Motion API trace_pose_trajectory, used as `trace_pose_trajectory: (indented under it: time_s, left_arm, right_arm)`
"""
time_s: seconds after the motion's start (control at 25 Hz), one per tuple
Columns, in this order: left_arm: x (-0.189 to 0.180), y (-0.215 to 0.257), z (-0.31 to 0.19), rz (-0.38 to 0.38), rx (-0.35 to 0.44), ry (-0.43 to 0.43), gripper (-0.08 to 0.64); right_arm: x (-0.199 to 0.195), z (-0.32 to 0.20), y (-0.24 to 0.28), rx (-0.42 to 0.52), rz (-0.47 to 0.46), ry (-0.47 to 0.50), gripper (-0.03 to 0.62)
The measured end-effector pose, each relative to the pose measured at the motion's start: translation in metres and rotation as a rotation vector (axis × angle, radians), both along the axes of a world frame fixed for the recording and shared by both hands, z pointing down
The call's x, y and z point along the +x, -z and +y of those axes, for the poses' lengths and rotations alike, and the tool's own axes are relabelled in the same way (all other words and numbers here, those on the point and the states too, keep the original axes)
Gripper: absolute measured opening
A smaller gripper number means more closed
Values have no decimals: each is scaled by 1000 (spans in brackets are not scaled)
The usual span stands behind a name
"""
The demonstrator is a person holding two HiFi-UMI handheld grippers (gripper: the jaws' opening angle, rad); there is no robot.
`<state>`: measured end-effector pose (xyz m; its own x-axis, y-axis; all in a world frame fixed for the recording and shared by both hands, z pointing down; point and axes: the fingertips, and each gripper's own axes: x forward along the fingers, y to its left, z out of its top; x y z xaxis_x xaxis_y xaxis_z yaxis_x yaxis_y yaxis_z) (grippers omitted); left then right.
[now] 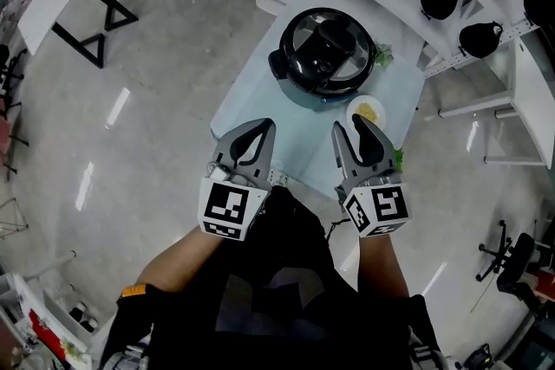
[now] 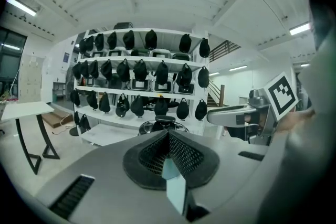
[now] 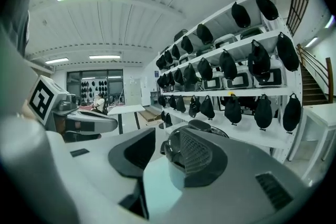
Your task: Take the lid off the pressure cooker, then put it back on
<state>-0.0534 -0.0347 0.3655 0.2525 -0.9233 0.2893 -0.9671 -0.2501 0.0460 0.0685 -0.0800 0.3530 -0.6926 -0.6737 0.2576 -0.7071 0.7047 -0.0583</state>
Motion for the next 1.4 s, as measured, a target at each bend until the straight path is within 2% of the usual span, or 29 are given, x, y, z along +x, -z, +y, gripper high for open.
trace_pose_trajectory:
  time_s: [0.28, 0.64, 0.92, 1.16, 1.4]
  left_arm:
    - [-7, -7, -68, -13, -13, 30, 8]
    - [-23, -24, -126, -45, -53, 85, 8]
    - [-37, -35, -156, -59, -84, 129, 8]
    - [-43, -45, -173, -62, -112, 157, 8]
    - [-45, -55, -186, -57, -145, 161, 8]
  right_arm:
    - [-10, -83, -9, 26, 46, 49, 196]
    - [-31, -163, -37, 1, 128, 160, 255]
    - [-53, -197, -60, -5, 214, 258, 311]
    - [-65, -213, -81, -31, 270, 334, 318]
    - [-72, -221, -93, -51, 295, 367, 319]
